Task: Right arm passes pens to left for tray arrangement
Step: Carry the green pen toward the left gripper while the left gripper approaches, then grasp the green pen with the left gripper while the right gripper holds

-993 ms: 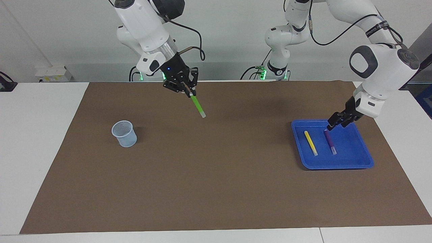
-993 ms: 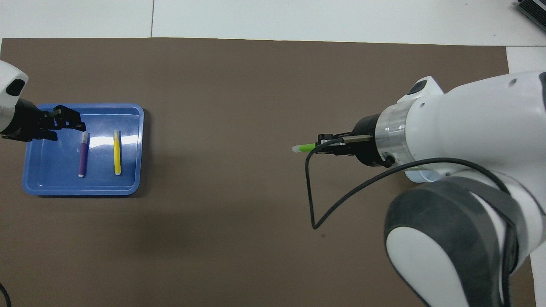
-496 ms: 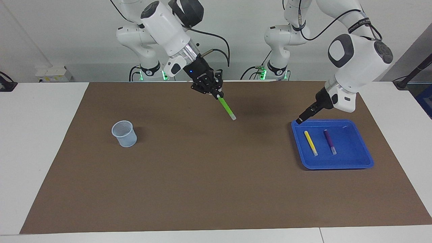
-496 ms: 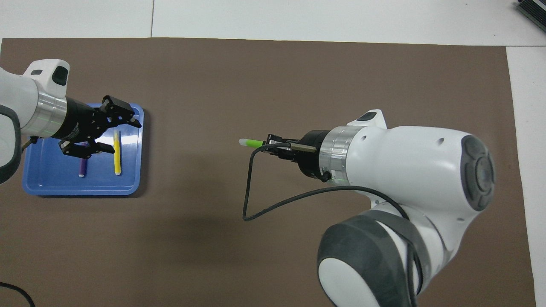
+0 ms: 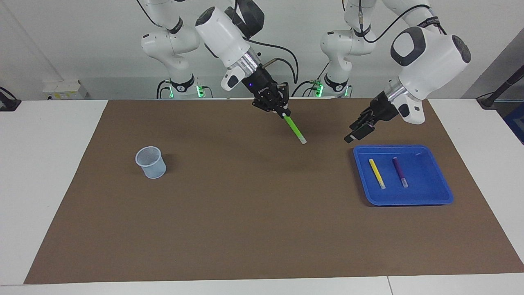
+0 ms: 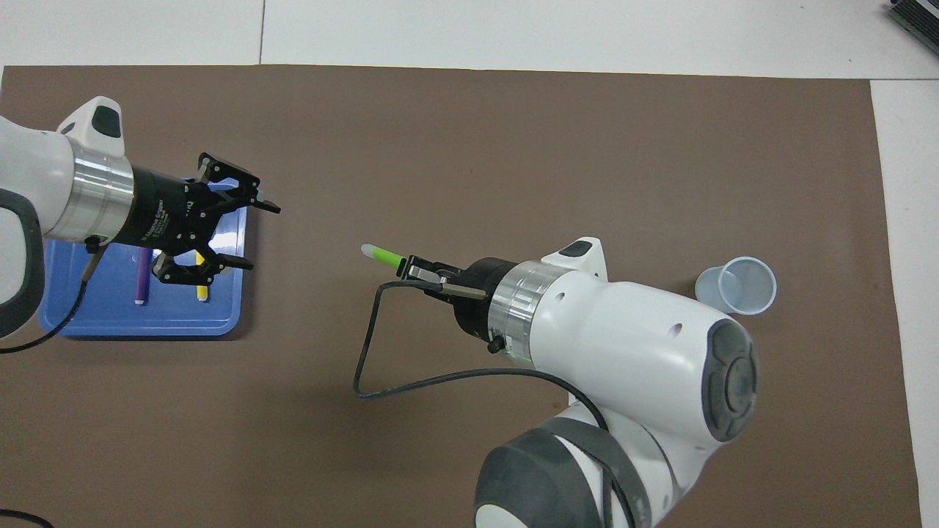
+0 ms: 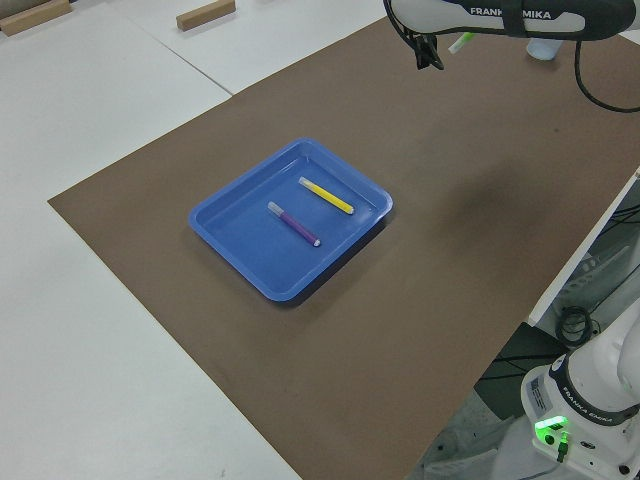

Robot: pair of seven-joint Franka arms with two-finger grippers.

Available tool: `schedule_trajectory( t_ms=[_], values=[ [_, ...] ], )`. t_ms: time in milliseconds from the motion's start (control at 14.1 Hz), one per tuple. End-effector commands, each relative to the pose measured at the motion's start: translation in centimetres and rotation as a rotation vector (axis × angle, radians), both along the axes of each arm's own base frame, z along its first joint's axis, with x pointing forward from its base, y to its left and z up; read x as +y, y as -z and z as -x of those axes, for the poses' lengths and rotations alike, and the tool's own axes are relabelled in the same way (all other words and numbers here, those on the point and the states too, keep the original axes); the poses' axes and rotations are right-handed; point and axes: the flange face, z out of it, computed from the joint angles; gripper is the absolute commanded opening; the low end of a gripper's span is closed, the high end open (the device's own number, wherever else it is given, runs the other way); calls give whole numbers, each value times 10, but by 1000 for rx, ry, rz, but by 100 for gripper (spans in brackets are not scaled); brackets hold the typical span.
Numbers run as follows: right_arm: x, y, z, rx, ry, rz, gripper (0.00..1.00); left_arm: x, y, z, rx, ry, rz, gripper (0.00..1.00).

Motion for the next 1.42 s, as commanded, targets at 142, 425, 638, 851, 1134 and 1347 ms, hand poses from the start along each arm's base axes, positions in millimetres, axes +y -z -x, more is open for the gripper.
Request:
schedule_trajectory(
  t_ms=[142,425,638,851,1134,1347],
  values=[
    [14,9,8,-12,44,-43,0,-24,5,15,54,-201,136,79],
    [20,16,9,-9,40,-43,0,-50,8,19,57,-284,145,83],
    [21,18,7,1,54,-50,0,-68,15,27,54,-299,142,83],
    [20,18,7,8,61,-60,0,-78,23,38,34,-300,137,83],
    [20,19,6,10,61,-60,0,-84,30,44,33,-301,132,69],
    [21,18,6,9,59,-60,0,-87,30,47,42,-286,131,23]
  ],
)
